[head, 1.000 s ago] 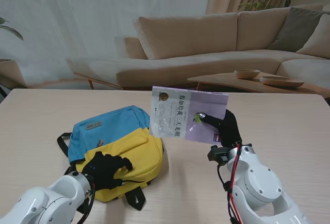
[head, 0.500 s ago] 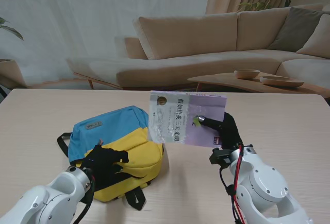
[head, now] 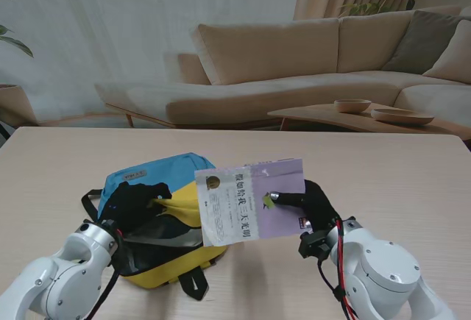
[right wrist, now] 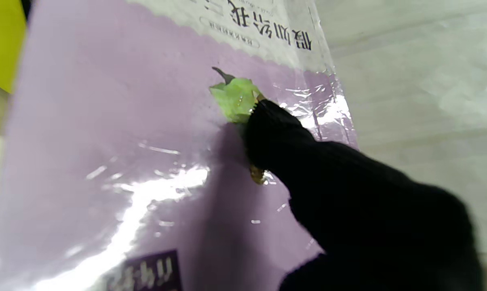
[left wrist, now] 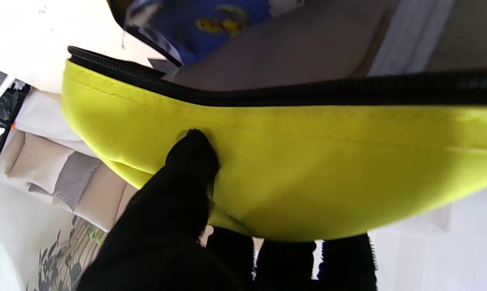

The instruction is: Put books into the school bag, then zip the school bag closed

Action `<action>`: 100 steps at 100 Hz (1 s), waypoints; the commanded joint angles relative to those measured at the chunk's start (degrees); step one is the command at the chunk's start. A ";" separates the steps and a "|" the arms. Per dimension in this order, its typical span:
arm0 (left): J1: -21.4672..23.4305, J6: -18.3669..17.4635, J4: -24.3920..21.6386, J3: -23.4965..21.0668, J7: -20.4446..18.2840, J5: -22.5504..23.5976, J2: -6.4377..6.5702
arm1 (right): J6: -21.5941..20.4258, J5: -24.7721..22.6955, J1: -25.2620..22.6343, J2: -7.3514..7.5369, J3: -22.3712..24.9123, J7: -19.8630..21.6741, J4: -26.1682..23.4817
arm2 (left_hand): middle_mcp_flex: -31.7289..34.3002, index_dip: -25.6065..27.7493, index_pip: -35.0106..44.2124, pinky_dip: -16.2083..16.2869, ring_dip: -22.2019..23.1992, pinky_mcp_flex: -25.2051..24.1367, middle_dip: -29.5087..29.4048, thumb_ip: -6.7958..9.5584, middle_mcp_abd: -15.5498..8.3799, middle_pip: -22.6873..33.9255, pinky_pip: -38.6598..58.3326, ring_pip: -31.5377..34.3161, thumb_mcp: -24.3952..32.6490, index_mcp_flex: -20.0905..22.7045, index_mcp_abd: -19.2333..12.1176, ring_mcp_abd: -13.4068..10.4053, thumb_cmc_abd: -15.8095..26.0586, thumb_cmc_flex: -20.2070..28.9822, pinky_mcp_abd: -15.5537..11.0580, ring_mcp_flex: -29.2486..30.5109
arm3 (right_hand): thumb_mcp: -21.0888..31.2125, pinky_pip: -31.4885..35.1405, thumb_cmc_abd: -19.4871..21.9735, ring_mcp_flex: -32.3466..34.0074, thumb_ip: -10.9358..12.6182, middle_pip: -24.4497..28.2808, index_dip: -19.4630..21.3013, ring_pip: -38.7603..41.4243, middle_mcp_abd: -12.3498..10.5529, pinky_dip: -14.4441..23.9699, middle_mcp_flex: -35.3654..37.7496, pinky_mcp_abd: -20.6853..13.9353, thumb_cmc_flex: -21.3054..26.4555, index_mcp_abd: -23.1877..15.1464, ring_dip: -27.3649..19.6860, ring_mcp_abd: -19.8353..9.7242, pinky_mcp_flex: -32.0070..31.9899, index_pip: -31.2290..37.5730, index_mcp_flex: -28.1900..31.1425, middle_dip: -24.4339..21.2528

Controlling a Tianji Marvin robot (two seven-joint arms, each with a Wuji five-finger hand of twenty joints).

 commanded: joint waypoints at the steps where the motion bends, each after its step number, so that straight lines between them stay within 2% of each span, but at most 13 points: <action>1: -0.50 0.07 -0.78 -0.76 0.00 -1.03 -0.55 | 0.66 0.20 -1.01 -0.10 -0.85 1.69 -0.71 | 0.95 3.31 6.20 0.56 1.18 0.23 -0.80 -0.30 1.59 2.40 3.01 2.13 2.64 0.51 0.63 2.08 1.33 3.54 2.74 1.00 | 5.73 2.44 6.94 5.34 1.71 2.72 3.96 3.44 0.91 0.95 2.45 1.44 6.38 -9.50 0.58 0.44 1.52 11.01 8.16 -0.40; 28: -2.27 -1.50 -1.09 -2.78 1.26 -3.32 -0.93 | 5.80 -1.27 -1.57 0.30 -3.22 3.38 -1.34 | 0.73 3.97 6.88 1.31 1.53 0.86 -1.05 -0.41 1.94 3.83 3.51 3.38 2.55 -0.21 1.23 2.18 1.50 3.76 3.00 1.39 | 6.16 2.41 6.90 6.03 1.65 2.90 2.88 3.33 1.40 0.76 2.72 2.19 6.40 -8.80 0.10 0.96 2.32 11.46 7.53 -1.02; 60: -3.37 -1.13 -1.06 -2.37 5.79 -5.01 -1.78 | 12.87 -2.16 -1.23 0.23 -7.11 3.47 -2.67 | 0.64 3.82 7.14 2.03 1.32 1.46 -2.07 -0.62 1.87 4.81 3.66 3.73 1.74 -1.21 1.93 2.16 2.18 4.22 3.25 1.84 | 6.38 2.39 7.14 6.73 1.61 3.15 1.71 3.24 1.70 0.44 3.00 2.87 6.38 -8.29 -0.42 1.38 3.23 12.05 6.65 -1.77; 78: -2.60 -1.19 -2.17 -2.82 5.44 -5.22 -1.78 | 17.17 -1.37 0.20 -0.29 -9.74 2.70 -2.40 | 0.26 3.62 7.25 2.10 1.07 1.20 -2.44 -0.51 1.79 4.86 3.35 3.39 1.18 -1.43 2.02 2.11 2.48 4.57 3.19 1.49 | 6.35 2.35 7.27 6.75 1.63 3.23 1.39 3.19 1.70 0.34 2.95 3.02 6.35 -8.14 -0.56 1.36 3.28 12.26 6.40 -1.94; 100: -1.50 -1.59 -3.40 -3.52 4.45 -5.18 -1.64 | 21.39 0.32 3.00 -1.76 -13.71 -0.39 -1.22 | 0.11 3.58 7.28 2.13 0.90 0.91 -2.65 -0.39 1.57 4.85 3.12 3.12 0.59 -1.61 1.98 2.10 2.87 4.86 2.99 1.25 | 6.30 2.35 7.42 6.78 1.66 3.40 1.00 3.23 1.74 0.21 2.80 2.88 6.37 -8.02 -0.69 1.46 3.32 12.52 6.07 -2.15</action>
